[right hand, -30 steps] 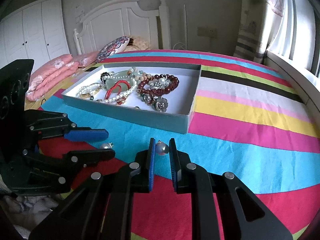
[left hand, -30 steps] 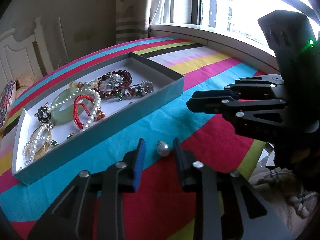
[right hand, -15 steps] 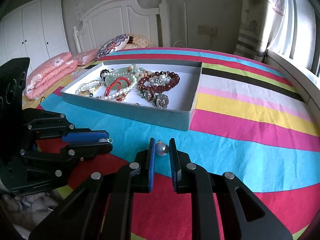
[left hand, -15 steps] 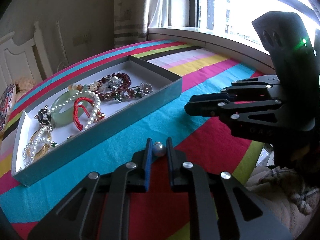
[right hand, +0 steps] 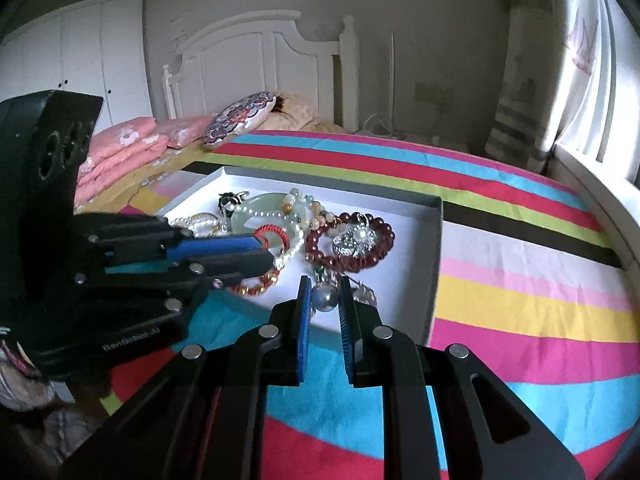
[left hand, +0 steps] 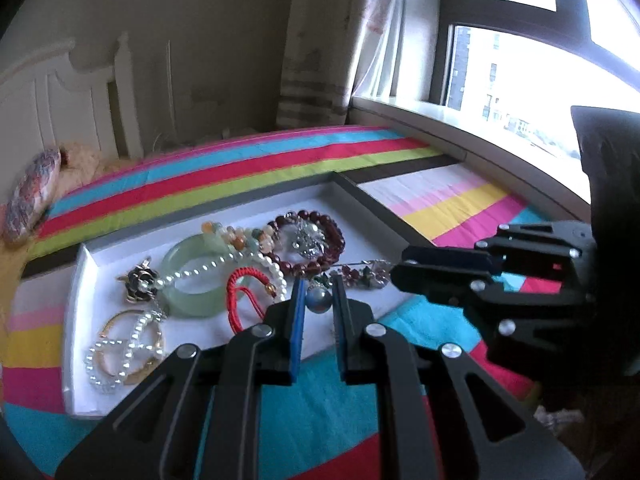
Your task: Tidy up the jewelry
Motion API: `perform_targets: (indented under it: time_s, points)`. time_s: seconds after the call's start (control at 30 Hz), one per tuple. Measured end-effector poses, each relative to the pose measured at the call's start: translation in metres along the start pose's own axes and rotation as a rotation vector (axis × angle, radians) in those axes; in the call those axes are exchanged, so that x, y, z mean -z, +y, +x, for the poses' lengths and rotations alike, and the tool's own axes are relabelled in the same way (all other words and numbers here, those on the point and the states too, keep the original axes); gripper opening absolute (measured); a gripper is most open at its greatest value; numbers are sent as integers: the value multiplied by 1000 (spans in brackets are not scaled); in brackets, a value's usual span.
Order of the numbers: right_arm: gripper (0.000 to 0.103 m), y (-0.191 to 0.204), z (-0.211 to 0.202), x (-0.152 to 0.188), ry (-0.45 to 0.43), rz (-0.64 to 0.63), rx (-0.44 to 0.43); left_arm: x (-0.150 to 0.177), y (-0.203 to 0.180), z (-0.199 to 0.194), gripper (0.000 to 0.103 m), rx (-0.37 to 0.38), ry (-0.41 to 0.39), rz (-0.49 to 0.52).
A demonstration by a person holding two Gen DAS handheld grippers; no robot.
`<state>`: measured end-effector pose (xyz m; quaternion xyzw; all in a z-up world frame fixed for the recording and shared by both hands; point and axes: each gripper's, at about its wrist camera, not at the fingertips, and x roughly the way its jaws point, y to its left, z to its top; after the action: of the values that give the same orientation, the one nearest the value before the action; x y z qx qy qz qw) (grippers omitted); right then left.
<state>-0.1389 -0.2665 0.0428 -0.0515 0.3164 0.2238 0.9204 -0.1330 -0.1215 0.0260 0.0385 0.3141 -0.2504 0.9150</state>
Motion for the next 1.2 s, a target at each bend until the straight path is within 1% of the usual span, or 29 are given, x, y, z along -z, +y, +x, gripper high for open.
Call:
perform_targets:
  time_s: [0.03,0.07,0.1,0.13,0.17,0.2,0.23,0.27,0.33,0.37,0.4,0.43,0.5,0.53,0.57,0.6,0.67,0.7,0.77,0.83,0.9,1.03,1.2]
  points:
    - [16,-1,1,-2,-1,13,-1,-3,3,2,13,8,2,-18]
    - [17,-4,3,-4,-1,35,-4,-5,4,3,14,-4,-6,-23]
    - [25,-7,4,-4,1,52,-7,-6,6,2,24,-13,-10,-28]
    - [33,-11,6,-5,4,79,-19,-6,9,2,39,-19,-11,-39]
    - [44,-14,6,-6,2,103,-10,-5,12,0,44,-40,-18,-59]
    - [49,-16,5,-6,-1,113,-9,-3,17,-3,54,-47,-23,-86]
    - [49,-17,3,-5,-11,119,-20,-1,21,-6,65,-45,-28,-102]
    - [49,-17,1,-5,-14,117,-17,0,24,-9,69,-52,-37,-115]
    - [49,-13,0,-5,-13,113,-7,4,28,-19,89,-90,-62,-132]
    - [50,-11,0,-5,-11,112,1,7,28,-25,94,-124,-80,-139]
    - [54,-8,-1,-5,-11,112,10,9,28,-30,101,-153,-94,-140]
    - [57,-4,-3,-4,-11,118,36,13,26,-37,100,-189,-113,-139]
    - [69,0,-6,-3,-12,134,76,22,23,-48,100,-269,-140,-121]
    - [71,3,-8,-2,-22,145,104,26,23,-51,101,-306,-146,-115]
    - [79,4,-10,0,-31,152,127,33,22,-55,101,-365,-154,-114]
    - [86,5,-11,1,-39,158,148,37,23,-59,101,-409,-157,-119]
    - [86,14,-16,3,-73,132,193,42,25,-63,101,-480,-162,-126]
    - [86,17,-17,3,-86,118,202,43,24,-65,101,-500,-170,-116]
    - [86,25,-19,5,-102,106,215,45,24,-68,100,-518,-181,-99]
    - [86,29,-15,6,-93,87,232,45,25,-65,100,-545,-174,-96]
    - [86,31,-13,6,-95,77,248,45,29,-64,100,-528,-164,-110]
    - [86,24,-14,6,-111,114,243,46,33,-65,100,-500,-177,-136]
    - [86,20,-15,8,-112,137,236,47,36,-65,100,-494,-173,-155]
